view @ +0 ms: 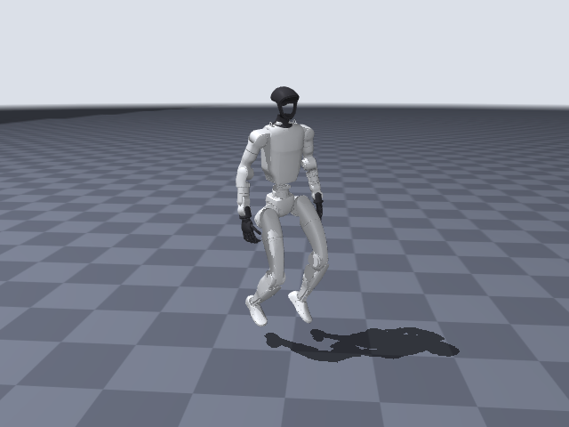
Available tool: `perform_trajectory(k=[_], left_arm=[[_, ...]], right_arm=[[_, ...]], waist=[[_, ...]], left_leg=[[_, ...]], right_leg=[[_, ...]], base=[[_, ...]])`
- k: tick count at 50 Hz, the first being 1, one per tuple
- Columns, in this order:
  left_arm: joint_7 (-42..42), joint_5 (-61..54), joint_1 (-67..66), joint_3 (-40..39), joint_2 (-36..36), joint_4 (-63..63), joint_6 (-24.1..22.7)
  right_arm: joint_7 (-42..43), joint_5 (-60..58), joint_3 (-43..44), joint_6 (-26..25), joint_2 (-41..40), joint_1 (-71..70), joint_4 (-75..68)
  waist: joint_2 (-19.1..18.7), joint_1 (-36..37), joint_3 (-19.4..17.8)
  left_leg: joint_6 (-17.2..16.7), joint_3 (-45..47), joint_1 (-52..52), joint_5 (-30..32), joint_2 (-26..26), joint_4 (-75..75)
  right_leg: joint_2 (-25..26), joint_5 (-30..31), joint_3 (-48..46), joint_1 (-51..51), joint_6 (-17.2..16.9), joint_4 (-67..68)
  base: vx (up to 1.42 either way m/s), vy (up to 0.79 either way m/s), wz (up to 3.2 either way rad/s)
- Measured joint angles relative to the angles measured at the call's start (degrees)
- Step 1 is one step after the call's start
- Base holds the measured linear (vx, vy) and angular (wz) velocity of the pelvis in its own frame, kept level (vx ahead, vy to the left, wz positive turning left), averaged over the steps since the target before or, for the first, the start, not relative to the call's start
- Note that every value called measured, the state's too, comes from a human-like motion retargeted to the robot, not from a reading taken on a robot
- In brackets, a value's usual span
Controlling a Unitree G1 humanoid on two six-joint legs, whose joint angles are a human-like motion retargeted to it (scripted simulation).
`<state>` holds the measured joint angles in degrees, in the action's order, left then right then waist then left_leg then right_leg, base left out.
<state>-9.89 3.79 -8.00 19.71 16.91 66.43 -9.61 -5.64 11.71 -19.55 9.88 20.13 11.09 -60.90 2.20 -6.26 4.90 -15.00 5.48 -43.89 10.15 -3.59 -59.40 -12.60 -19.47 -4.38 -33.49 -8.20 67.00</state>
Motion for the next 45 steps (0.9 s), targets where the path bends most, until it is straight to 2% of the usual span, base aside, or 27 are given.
perform_trajectory(k=[3, 6, 10, 17, 20, 24, 26, 31, 34, 37, 41, 43, 45], left_arm=[[0.6, -2.2, 2.2, 0.3, -1.0, -1.1, -0.5], [0.8, -3.4, 4.5, 0.6, -2.2, -1.3, -0.9], [1.3, -3.5, 7.0, 1.1, -3.7, -0.3, -1.3], [3.4, 0.5, 8.9, 1.8, -2.8, 0.8, -1.7], [4.5, 2.7, 9.4, 1.5, -1.8, 1.3, -2.0], [6.2, 5.1, 8.9, 0.5, 0.6, 1.7, -2.3], [6.7, 6.2, 8.3, 0.2, 1.7, 1.7, -2.5], [5.1, 8.9, 5.3, 1.8, 2.4, 0.3, -2.9], [2.1, 10.5, 3.1, 4.3, 2.3, -0.6, -3.2], [-1.6, 11.9, 0.7, 7.3, 2.2, -1.5, -3.6], [-6.7, 13.3, -3.0, 11.7, 2.6, -3.7, -4.8], [-8.7, 14.2, -5.1, 14.1, 3.0, -5.5, -5.7], [-10.2, 15.4, -6.9, 16.8, 3.8, -8.0, -6.9]], right_arm=[[0.0, 1.3, -0.1, 0.3, -2.1, -0.1, -0.3], [0.2, 1.9, -0.7, 0.7, -3.6, -0.8, -0.3], [0.8, 2.1, -2.1, 1.1, -4.4, -1.5, 0.8], [2.5, 0.2, -3.5, 2.2, -2.8, -1.3, 4.5], [3.4, -1.0, -3.9, 2.8, -2.1, -1.2, 6.1], [4.5, -2.4, -4.2, 3.6, -1.1, -1.2, 8.0], [4.8, -3.0, -4.3, 3.9, -0.8, -1.0, 8.7], [3.4, -4.4, -5.4, 3.7, -1.1, -0.4, 8.2], [1.6, -4.9, -6.5, 3.4, -1.5, 0.0, 7.1], [-0.3, -4.9, -7.6, 3.3, -1.7, 0.5, 5.9], [-2.2, -4.0, -8.5, 3.5, -1.2, 1.7, 5.8], [-2.9, -3.7, -9.0, 4.0, -0.7, 2.7, 7.0], [-3.2, -3.9, -9.9, 4.7, 0.0, 4.0, 9.0]], waist=[[0.9, 0.5, 0.2], [0.7, 1.7, -0.9], [0.0, 3.2, -2.0], [1.1, 3.1, -2.0], [1.5, 3.0, -3.0], [0.1, 4.0, -6.2], [-1.4, 4.7, -8.2], [-4.7, 5.7, -11.4], [-5.6, 6.0, -12.0], [-5.7, 6.0, -12.6], [-5.0, 6.2, -14.1], [-4.5, 6.6, -16.0], [-3.7, 7.2, -18.9]], left_leg=[[0.0, -1.0, 0.5, -2.3, 0.5, 0.9], [0.0, -0.9, 0.7, -5.0, 3.7, 0.2], [0.0, 1.5, 0.3, -4.3, 7.1, -0.5], [0.0, 3.7, 0.0, 0.4, 6.1, -1.0], [0.0, 2.2, 1.3, -1.9, 6.2, -2.8], [0.0, -1.2, 4.2, -7.5, 8.7, -8.9], [0.1, -2.9, 5.9, -9.5, 10.0, -12.8], [0.3, -5.4, 9.6, -10.9, 9.9, -18.7], [0.8, -5.9, 10.8, -11.9, 8.1, -18.0], [3.0, -5.6, 11.3, -14.9, 5.7, -15.9], [8.3, -4.4, 10.4, -23.8, 2.1, -14.2], [11.5, -4.0, 8.5, -30.4, 0.2, -16.0], [15.7, -3.9, 5.6, -41.2, -2.0, -20.2]], right_leg=[[0.7, -8.6, -1.2, 3.0, 2.4, -2.5], [3.0, -16.3, -2.9, 5.9, 5.5, -5.6], [4.9, -17.3, -4.7, 7.6, 7.2, -8.5], [3.5, -12.7, -5.9, 7.1, 6.5, -7.1], [3.8, -10.9, -5.9, 7.1, 6.5, -5.2], [7.2, -6.9, -5.8, 8.1, 6.5, -2.9], [10.0, -2.6, -5.0, 8.1, 5.5, -1.7], [16.3, 13.4, -1.8, 4.5, -0.6, 1.2], [16.8, 15.6, -1.2, 1.8, -1.6, 2.0], [15.0, 12.9, -0.8, -0.6, -0.7, 2.8], [12.3, 7.2, 1.2, -4.0, -0.2, 4.7], [11.9, 3.7, 2.8, -6.5, 0.2, 7.4], [12.1, -2.7, 4.6, -9.8, 1.2, 12.1]], base=[[-0.14, -0.15, 0.30], [-0.15, -0.15, 0.04], [-0.17, -0.05, 0.15], [-0.17, -0.01, 0.49], [-0.14, -0.06, 0.36], [-0.14, -0.06, 0.03], [-0.17, 0.00, -0.11], [-0.19, 0.05, -0.06], [-0.18, 0.05, -0.01], [-0.19, 0.05, 0.14], [-0.22, 0.04, 0.29], [-0.30, 0.01, 0.29], [-0.34, -0.02, 0.26]])
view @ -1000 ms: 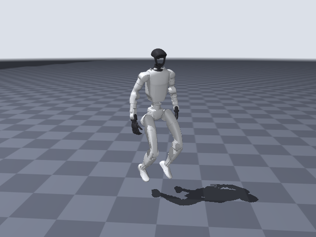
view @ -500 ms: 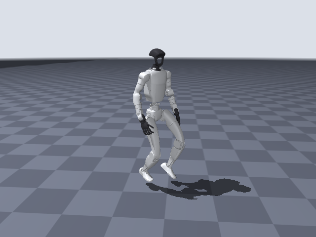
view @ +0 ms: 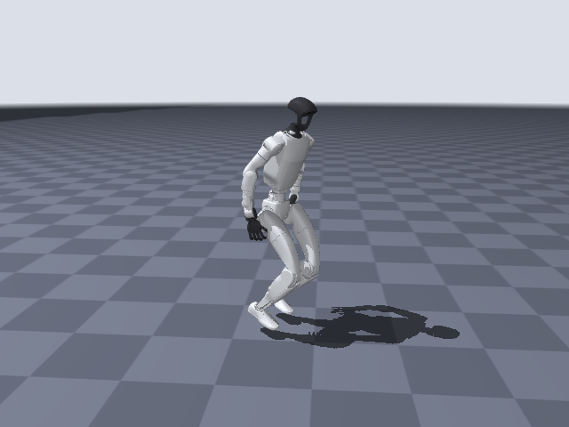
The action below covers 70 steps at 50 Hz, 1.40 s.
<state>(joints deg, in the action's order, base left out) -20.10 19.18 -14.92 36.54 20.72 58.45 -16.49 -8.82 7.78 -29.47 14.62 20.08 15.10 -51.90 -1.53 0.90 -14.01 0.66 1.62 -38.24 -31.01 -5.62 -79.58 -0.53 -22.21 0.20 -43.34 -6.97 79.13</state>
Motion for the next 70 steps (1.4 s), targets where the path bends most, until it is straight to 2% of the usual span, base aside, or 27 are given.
perform_trajectory(k=[3, 5, 8, 11, 15, 19, 21, 22, 24, 27, 28, 30, 32, 35, 38, 39, 43, 48, 50, 53, 55, 57, 58, 62, 65, 67, 70], left_arm=[[-0.8, 1.7, -1.9, 4.7, 1.9, -4.8, -2.4], [-1.2, 1.7, -2.1, 7.6, 3.6, -9.4, -4.4], [-0.7, -0.1, -3.0, 11.0, 4.0, -14.0, -6.6], [-0.5, -3.0, -3.6, 12.8, 2.8, -16.2, -7.5], [-0.1, -5.5, -3.5, 13.0, 0.8, -15.2, -7.0], [0.6, -7.8, -3.8, 9.0, 0.6, -12.4, -5.1], [2.1, -10.0, -4.2, 5.4, 0.7, -10.4, -3.6], [3.0, -11.5, -4.3, 3.3, 0.7, -9.3, -2.8], [4.5, -15.1, -4.3, -1.2, 0.0, -6.8, -1.2], [6.9, -20.2, -3.6, -7.2, -2.6, -3.0, 1.4], [7.8, -21.6, -3.1, -8.7, -3.4, -2.1, 2.3], [9.5, -24.0, -1.8, -11.0, -4.7, -0.7, 3.5], [11.1, -25.7, -0.3, -12.3, -5.6, 0.7, 4.3], [13.9, -26.9, 1.9, -13.5, -6.4, 3.0, 4.9], [15.6, -27.1, 4.3, -14.4, -7.0, 5.3, 4.7], [15.9, -27.0, 5.1, -14.6, -7.3, 6.1, 4.6], [16.1, -27.3, 7.4, -14.9, -8.6, 8.2, 5.1], [15.6, -28.1, 7.6, -15.0, -9.4, 9.4, 5.5], [15.9, -28.4, 7.4, -15.4, -9.4, 9.6, 5.4], [17.5, -28.0, 8.1, -16.2, -9.1, 10.0, 5.4], [19.2, -27.2, 10.1, -17.2, -8.5, 10.3, 5.6], [20.1, -27.4, 10.7, -18.1, -8.4, 9.9, 5.9], [20.3, -27.7, 10.6, -18.5, -8.5, 9.6, 6.0], [19.3, -28.8, 10.1, -19.5, -8.6, 8.6, 6.5], [18.6, -29.8, 11.0, -20.0, -8.5, 8.0, 6.0], [18.4, -30.3, 12.6, -20.4, -8.2, 7.7, 5.5], [18.7, -30.6, 16.3, -20.4, -8.0, 7.6, 4.5]], right_arm=[[0.7, -2.1, -3.2, 2.0, 1.8, 2.2, 4.3], [1.3, -3.7, -4.9, 3.4, 3.4, 3.6, 8.4], [1.1, -4.0, -8.0, 5.3, 5.0, 5.9, 12.9], [0.6, -1.5, -9.9, 6.4, 6.4, 7.8, 16.5], [0.4, 0.3, -10.2, 7.1, 6.7, 8.5, 18.0], [1.0, 0.1, -8.5, 6.7, 6.4, 7.5, 16.6], [1.9, 0.3, -6.4, 5.8, 5.8, 7.1, 14.8], [2.3, 0.6, -5.0, 5.3, 5.3, 6.9, 13.6], [3.7, 2.0, -1.9, 4.1, 4.0, 6.6, 10.6], [6.5, 4.8, 1.6, 1.8, 1.1, 5.5, 5.0], [7.3, 5.5, 2.2, 1.0, 0.3, 4.8, 3.4], [8.4, 6.2, 2.9, -0.1, -0.8, 3.1, 0.5], [9.2, 6.8, 3.2, -0.6, -1.4, 1.4, -1.8], [10.1, 7.6, 3.1, -0.9, -1.9, -1.4, -4.8], [10.4, 9.1, 3.4, -1.4, -2.7, -4.3, -7.9], [10.5, 9.5, 3.6, -1.6, -3.1, -5.1, -8.8], [10.4, 10.4, 4.0, -2.0, -5.0, -7.0, -11.1], [10.0, 12.5, 6.0, -2.0, -5.6, -7.0, -11.0], [9.9, 13.4, 6.9, -1.8, -5.4, -6.9, -10.7], [9.9, 13.4, 8.3, -1.4, -5.2, -6.9, -10.4], [9.5, 13.8, 10.1, -1.4, -4.8, -8.0, -10.1], [9.0, 14.5, 11.2, -1.9, -4.8, -8.3, -9.7], [9.0, 14.8, 11.6, -2.2, -4.9, -8.0, -9.5], [8.3, 15.7, 12.5, -2.6, -5.3, -6.9, -8.7], [8.2, 16.9, 13.0, -2.2, -5.0, -6.1, -7.4], [8.2, 17.4, 13.2, -1.7, -4.4, -6.0, -6.6], [8.4, 17.6, 13.2, -1.2, -3.5, -6.9, -6.5]], waist=[[1.2, 1.2, -7.1], [2.5, 0.8, -11.0], [3.5, -0.3, -12.9], [3.2, -0.5, -12.2], [2.7, -2.0, -9.5], [2.5, -3.7, -5.0], [1.9, -2.9, -2.5], [1.4, -2.0, -1.4], [0.3, -0.1, 1.3], [-0.1, 0.3, 6.6], [-0.3, 0.2, 8.1], [-0.7, -0.1, 10.2], [-1.1, -0.4, 11.3], [-1.7, -0.9, 12.1], [-2.1, -0.7, 11.3], [-2.3, -0.7, 10.8], [-3.2, -0.9, 10.1], [-3.8, -0.8, 12.0], [-3.6, -0.8, 12.2], [-2.2, -0.9, 10.9], [-0.4, -1.1, 9.4], [1.2, -1.2, 8.7], [1.8, -1.1, 8.8], [4.2, -1.1, 10.3], [5.0, -1.1, 11.6], [4.5, -0.7, 12.1], [2.5, 0.3, 11.4]], left_leg=[[6.5, 0.6, -7.4, -16.6, -2.5, -10.0], [9.5, 1.4, -15.7, -19.0, -5.4, -14.1], [11.3, 1.8, -25.3, -19.0, -8.4, -17.9], [11.3, 0.9, -29.3, -19.0, -8.8, -18.5], [11.2, -0.2, -28.3, -19.0, -9.4, -16.7], [11.1, -0.8, -21.1, -19.0, -9.9, -13.0], [10.1, -1.1, -13.7, -19.0, -8.0, -10.7], [9.0, -1.2, -9.4, -18.3, -6.3, -9.5], [5.5, -1.4, -1.8, -12.2, -2.9, -5.0], [-1.3, -0.6, 3.7, 7.0, 0.0, 4.2], [-3.4, -0.1, 4.2, 12.9, 0.8, 6.0], [-6.0, 0.7, 4.8, 19.3, 2.1, 7.8], [-6.6, 1.3, 5.5, 20.2, 2.7, 8.0], [-5.2, 2.5, 7.6, 17.9, 4.0, 7.8], [-3.8, 3.1, 10.0, 12.1, 5.0, 6.9], [-4.0, 3.2, 10.3, 11.5, 5.4, 6.5], [-5.6, 3.1, 9.6, 13.2, 6.3, 6.1], [-4.6, 4.4, 8.5, 11.6, 7.2, 7.3], [-2.2, 4.6, 8.7, 5.8, 6.6, 5.5], [5.0, 4.9, 8.3, -11.2, 4.4, 0.7], [8.6, 6.4, 8.7, -15.4, 2.9, 0.5], [8.9, 6.3, 8.8, -12.7, 0.6, 2.6], [8.0, 5.7, 8.6, -10.0, -0.4, 3.8], [0.7, 2.5, 5.3, 6.9, -4.4, 8.8], [-3.6, 1.3, 0.6, 14.9, -6.1, 10.7], [-3.1, 2.0, -2.5, 13.2, -4.6, 10.3], [-1.3, 4.1, -6.9, 5.6, 0.4, 5.0]], right_leg=[[0.7, -12.6, 1.7, -7.7, 3.2, 10.6], [-0.8, -17.6, 2.9, -15.2, 4.6, 16.7], [-2.5, -19.5, 3.6, -24.2, 5.7, 22.0], [-2.1, -18.7, 3.3, -28.2, 6.5, 22.6], [-2.0, -19.6, 3.0, -26.9, 7.0, 20.8], [-2.7, -22.5, 2.5, -19.1, 7.9, 17.6], [-1.6, -22.6, 1.8, -11.7, 8.0, 14.1], [-0.7, -21.2, 1.1, -7.2, 7.7, 11.7], [0.3, -12.7, -0.2, 0.9, 5.4, 5.5], [-1.1, 8.0, -1.6, 7.0, -0.8, -3.5], [-1.6, 13.2, -2.2, 7.5, -2.5, -5.2], [-2.3, 18.4, -3.6, 7.9, -4.5, -6.7], [-2.6, 18.9, -4.8, 8.4, -4.9, -7.0], [-2.9, 14.9, -6.5, 10.1, -3.0, -7.4], [-3.2, 8.1, -8.4, 12.2, 0.4, -6.9], [-3.1, 7.6, -8.8, 12.6, 0.9, -6.8], [-1.6, 9.8, -9.2, 12.1, -0.3, -7.9], [-1.1, 8.8, -9.0, 10.5, -1.9, -9.5], [-1.9, 3.8, -9.0, 9.8, -0.3, -6.3], [-4.9, -6.4, -8.7, 7.7, 2.8, 4.7], [-7.4, -7.8, -7.5, 7.0, 3.1, 11.7], [-8.4, -6.2, -5.7, 8.1, 2.8, 15.6], [-8.2, -5.2, -4.9, 9.1, 2.5, 16.3], [-5.2, 0.6, -2.4, 14.9, -0.3, 11.9], [-1.9, 1.4, -1.0, 18.8, -1.7, 4.1], [-0.4, -3.7, -1.4, 20.4, 0.0, -1.4], [1.8, -16.0, -3.3, 20.3, 5.1, -6.3]], base=[[-0.34, -0.05, 0.32], [-0.36, -0.06, 0.87], [-0.25, -0.05, 0.74], [-0.08, -0.03, 0.11], [0.05, -0.02, 0.11], [0.19, -0.03, 0.20], [0.31, -0.04, -0.32], [0.37, -0.04, -0.65], [0.33, -0.02, -0.32], [0.22, -0.01, 0.37], [0.15, -0.01, 0.46], [0.11, 0.00, 0.43], [0.06, 0.01, 0.41], [0.02, 0.02, 0.27], [-0.02, 0.01, 0.04], [-0.08, 0.04, 0.17], [-0.11, 0.04, 0.25], [-0.14, 0.03, 0.19], [-0.21, 0.01, 0.00], [-0.26, -0.01, 0.04], [-0.26, -0.03, 0.36], [-0.30, -0.06, 0.47], [-0.33, -0.10, 0.54], [-0.37, -0.13, 0.88], [-0.43, -0.10, 1.10], [-0.47, -0.05, 0.85], [-0.54, -0.01, 0.57]])
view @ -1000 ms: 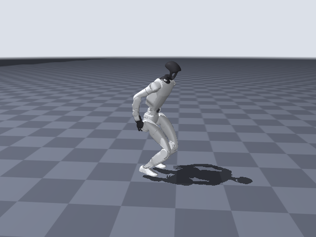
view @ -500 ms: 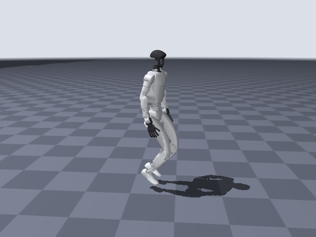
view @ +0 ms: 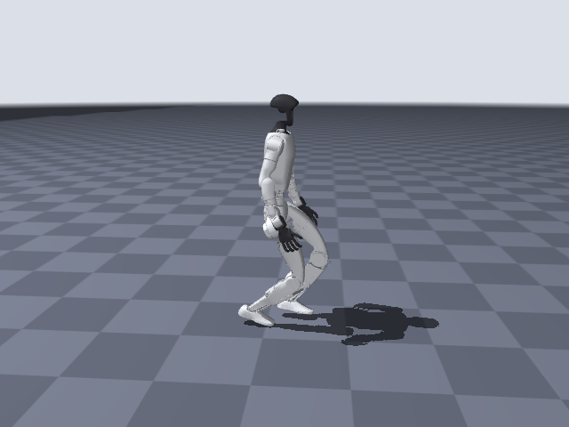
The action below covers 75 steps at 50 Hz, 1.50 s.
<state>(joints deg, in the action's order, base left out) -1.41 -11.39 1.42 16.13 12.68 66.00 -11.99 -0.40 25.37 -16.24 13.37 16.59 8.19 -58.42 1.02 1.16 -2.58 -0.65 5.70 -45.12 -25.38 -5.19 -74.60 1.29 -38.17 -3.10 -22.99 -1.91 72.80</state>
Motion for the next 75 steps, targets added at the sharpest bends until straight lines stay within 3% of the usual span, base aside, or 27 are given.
perform_trajectory(k=[4, 7, 10, 13, 15, 20, 25, 32, 38, 42, 50, 57, 68, 75], left_arm=[[1.5, 1.7, 6.6, 1.1, 0.0, -0.4, -0.5], [2.8, 3.0, 10.4, 1.7, 0.2, -1.8, -0.3], [3.6, 2.5, 11.9, 2.5, 0.6, -3.9, -0.3], [4.1, 1.3, 12.8, 3.3, 1.3, -6.3, -0.7], [4.0, 1.0, 13.5, 3.6, 1.6, -7.9, -0.8], [2.8, 3.4, 14.6, 4.0, 1.8, -8.7, -0.1], [-0.1, 5.2, 8.4, 2.4, 0.8, -2.5, 2.2], [-4.5, 6.5, -1.6, -2.9, -0.2, 9.0, 5.6], [-5.5, 5.9, -6.1, -6.6, 0.1, 12.4, 5.5], [-5.6, 4.5, -5.9, -7.4, 0.2, 11.7, 4.8], [-6.2, 2.8, 0.2, -4.1, -1.2, 7.5, 2.7], [-6.5, 2.5, 7.5, 1.4, -1.6, 3.3, 1.3], [-3.6, 4.5, 14.4, 4.9, -1.8, 2.5, 0.9], [-2.1, 8.4, 11.3, 2.7, -0.4, 5.6, 2.1]], right_arm=[[-0.2, -2.0, -1.3, -0.8, 1.7, -2.3, -1.5], [-0.5, -3.9, -1.5, -1.9, 2.5, -3.0, -2.3], [0.1, -5.1, -1.2, -2.8, 2.6, -2.2, -3.2], [0.7, -5.7, -0.7, -3.4, 2.5, -2.0, -4.8], [0.8, -6.1, -0.2, -3.7, 2.2, -2.5, -5.8], [-0.7, -7.5, 1.2, -4.3, 1.0, -4.5, -6.1], [-2.9, -10.2, 1.1, -4.5, -0.1, -5.0, -4.9], [-4.8, -13.4, 0.8, -3.4, 0.2, -4.7, -2.5], [-4.3, -15.4, 0.2, -3.0, 0.5, -4.2, -2.0], [-4.2, -16.0, -0.5, -3.2, 0.7, -4.4, -3.1], [-5.2, -15.2, -1.6, -3.5, 1.6, -4.9, -7.4], [-6.5, -14.8, -2.3, -4.1, 3.6, -4.1, -8.3], [-3.0, -14.9, -3.4, -2.8, 6.1, -3.4, -5.0], [-1.5, -15.9, -2.3, -2.2, 3.8, -3.4, -2.8]], waist=[[-4.2, -0.1, -1.3], [-7.7, 0.2, -1.0], [-10.4, 0.2, 0.2], [-11.4, -0.7, 0.8], [-9.7, -1.8, 0.8], [0.6, -6.3, 2.8], [3.1, -7.4, 2.6], [4.3, -6.8, 0.1], [3.5, -4.0, -0.5], [1.1, -1.7, -0.5], [-5.7, 1.0, -1.1], [-7.9, -0.8, 0.2], [-4.4, -6.6, 1.8], [0.3, -10.0, 0.2]], left_leg=[[3.8, 2.7, 0.0, -9.2, 10.0, -14.0], [5.0, 1.4, 5.4, -12.2, 15.4, -21.4], [3.4, -0.6, 15.2, -12.9, 16.3, -20.2], [2.3, -2.5, 24.8, -17.9, 12.5, -9.5], [4.1, -3.3, 27.9, -22.7, 7.9, -0.6], [12.0, -2.8, 22.5, -24.6, -7.7, 17.4], [14.1, -3.1, 16.4, -24.6, -11.0, 16.8], [13.7, -4.0, 14.6, -24.1, -12.7, 12.8], [12.6, -5.0, 14.5, -23.2, -10.2, 11.0], [10.7, -6.4, 13.2, -23.1, -6.7, 8.9], [5.1, -9.1, 9.5, -22.6, 2.0, 1.2], [4.8, -5.5, 9.7, -21.9, 6.5, 3.9], [6.4, -1.4, 15.3, -20.0, -0.5, 17.1], [7.8, -1.0, 19.9, -17.8, -7.2, 22.1]], right_leg=[[4.0, -4.4, -2.4, -5.2, 3.5, -1.9], [7.0, -0.9, -4.4, -9.5, 4.3, -4.7], [9.4, 4.1, -6.1, -13.0, 3.4, -8.0], [9.8, 8.1, -6.9, -16.2, 1.3, -9.9], [7.4, 9.7, -6.4, -19.0, -0.6, -9.8], [-5.1, 12.2, 1.3, -32.4, -7.5, -7.1], [-9.2, 9.0, 2.8, -35.9, -6.8, 0.8], [-12.6, 1.3, 2.1, -24.1, -2.0, 13.1], [-8.9, -3.2, 1.3, -11.9, -2.1, 3.7], [-4.7, -6.5, -0.2, -7.4, -0.3, -4.7], [2.4, -5.4, -5.9, -3.8, 3.6, -13.0], [0.9, -4.4, -9.5, -3.1, 4.2, -15.5], [-8.2, -4.3, -8.1, -6.1, 3.0, -8.7], [-13.3, 1.5, -1.9, -11.0, -0.8, 3.3]], base=[[-0.61, 0.03, 0.25], [-0.62, 0.04, -0.18], [-0.61, 0.05, -0.27], [-0.59, 0.06, -0.05], [-0.60, 0.06, 0.51], [-0.58, 0.09, 1.16], [-0.39, 0.08, 0.65], [-0.24, 0.01, 0.32], [-0.13, -0.05, 0.15], [-0.08, -0.09, 0.07], [-0.07, -0.10, 0.21], [-0.05, -0.03, 0.62], [-0.03, 0.08, 0.48], [0.01, 0.06, 0.36]])
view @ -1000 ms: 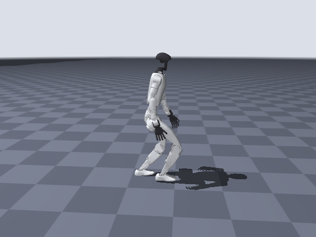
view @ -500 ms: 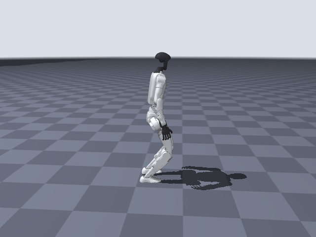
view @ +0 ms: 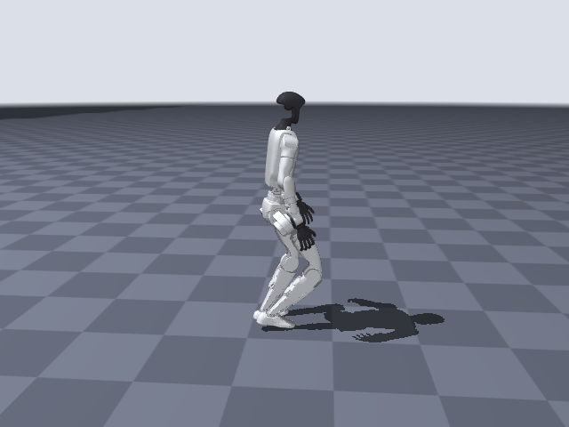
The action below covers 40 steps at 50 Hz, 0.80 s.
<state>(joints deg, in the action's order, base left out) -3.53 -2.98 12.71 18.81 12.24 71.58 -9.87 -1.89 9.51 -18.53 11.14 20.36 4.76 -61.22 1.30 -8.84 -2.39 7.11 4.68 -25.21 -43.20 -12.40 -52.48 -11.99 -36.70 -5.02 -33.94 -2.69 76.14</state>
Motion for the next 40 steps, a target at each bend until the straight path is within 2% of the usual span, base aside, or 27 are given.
perform_trajectory(k=[5, 10, 18, 22, 25, 28, 30, 33, 35, 38, 40], left_arm=[[-1.9, 4.4, -8.1, -2.7, 1.2, 4.6, 1.4], [-5.4, 7.0, -17.6, -5.8, 2.6, 8.1, 1.7], [-7.6, 2.9, -25.1, -8.7, 1.5, 8.5, 0.9], [-8.1, -1.4, -22.9, -9.0, -2.0, 7.5, 0.5], [-7.8, -3.7, -19.9, -8.1, -3.6, 4.9, 0.3], [-6.2, -4.6, -17.1, -5.8, -2.9, 0.8, -0.2], [-4.7, -5.2, -15.3, -4.3, -2.0, -2.3, -0.5], [-1.9, -7.3, -12.2, -3.3, 0.1, -7.1, -0.9], [-0.1, -8.0, -9.6, -3.2, 1.9, -9.6, -1.4], [2.3, -7.3, -5.3, -3.7, 4.3, -10.6, -1.8], [3.6, -6.5, -3.1, -4.5, 4.8, -9.4, -1.4]], right_arm=[[0.0, -0.6, 2.0, 0.2, -2.4, 0.5, -0.4], [0.7, -0.8, 3.8, 0.2, -4.2, 1.7, -0.9], [2.8, -1.5, 3.7, 0.8, -2.4, 1.7, -2.9], [2.6, -0.3, 3.2, 0.9, -1.0, 0.3, -3.6], [1.9, 1.8, 2.6, 0.6, -0.6, -0.3, -2.5], [2.1, 4.6, 1.8, 0.6, -0.3, -0.7, -1.0], [2.8, 6.3, 1.7, 0.5, 0.0, -1.0, -0.1], [4.3, 8.5, 2.5, 0.7, 0.9, -2.2, 0.8], [5.1, 9.6, 3.5, 0.8, 1.4, -3.5, 1.8], [5.8, 9.9, 5.7, 1.5, 1.7, -4.6, 2.8], [6.1, 9.8, 6.8, 1.3, 1.5, -5.0, 2.7]], waist=[[2.0, 0.3, -0.7], [1.8, 3.4, -1.0], [-3.6, 12.7, -1.5], [-5.6, 15.4, -2.2], [-5.9, 15.4, -1.6], [-5.2, 13.5, -0.3], [-3.9, 11.4, 0.4], [-0.5, 7.0, 1.0], [1.8, 4.2, 0.9], [3.4, 1.7, -0.7], [4.1, 0.9, -1.5]], left_leg=[[-0.2, -1.3, 2.1, 1.3, -1.0, 0.5], [-2.8, -3.4, 2.9, 3.4, 1.5, -2.7], [-6.1, -9.1, -1.3, 4.1, 8.9, -16.4], [-6.2, -8.9, -2.9, 4.6, 11.9, -21.6], [-6.7, -6.9, -1.9, 7.5, 12.3, -21.5], [-8.6, -4.3, 0.0, 13.9, 10.5, -17.7], [-9.7, -2.6, 0.8, 18.1, 7.5, -14.6], [-8.6, -0.5, 2.1, 20.7, 1.2, -8.9], [-6.6, -0.3, 3.9, 19.3, -3.1, -5.0], [-2.3, -0.8, 6.2, 11.5, -5.8, -1.7], [-1.4, -1.2, 7.3, 10.5, -6.3, 0.4]], right_leg=[[1.5, 1.3, 1.5, 1.2, -1.0, 1.4], [6.9, 1.7, 0.6, 6.6, -0.5, -5.2], [18.0, 0.0, -2.4, 15.5, 2.9, -17.6], [20.3, -1.3, -2.9, 17.6, 4.2, -19.5], [19.4, 2.3, -2.8, 17.5, 3.1, -18.8], [15.6, 11.5, -3.3, 14.1, 0.4, -14.7], [12.3, 17.8, -2.3, 9.8, -1.8, -9.2], [6.6, 23.5, 1.3, 2.1, -4.4, 0.5], [3.9, 25.7, 4.6, -2.9, -5.8, 7.3], [2.7, 26.8, 7.8, -8.1, -7.4, 15.3], [2.4, 26.5, 9.0, -9.4, -7.7, 17.4]], base=[[0.06, -0.05, 0.13], [0.05, -0.13, -0.01], [0.00, -0.12, -0.04], [-0.04, -0.01, 0.24], [-0.04, 0.05, 0.28], [-0.06, 0.08, 0.38], [-0.10, 0.08, 0.70], [-0.09, 0.07, 0.97], [-0.07, 0.05, 0.97], [-0.04, 0.04, 0.69], [0.01, 0.01, 0.56]])
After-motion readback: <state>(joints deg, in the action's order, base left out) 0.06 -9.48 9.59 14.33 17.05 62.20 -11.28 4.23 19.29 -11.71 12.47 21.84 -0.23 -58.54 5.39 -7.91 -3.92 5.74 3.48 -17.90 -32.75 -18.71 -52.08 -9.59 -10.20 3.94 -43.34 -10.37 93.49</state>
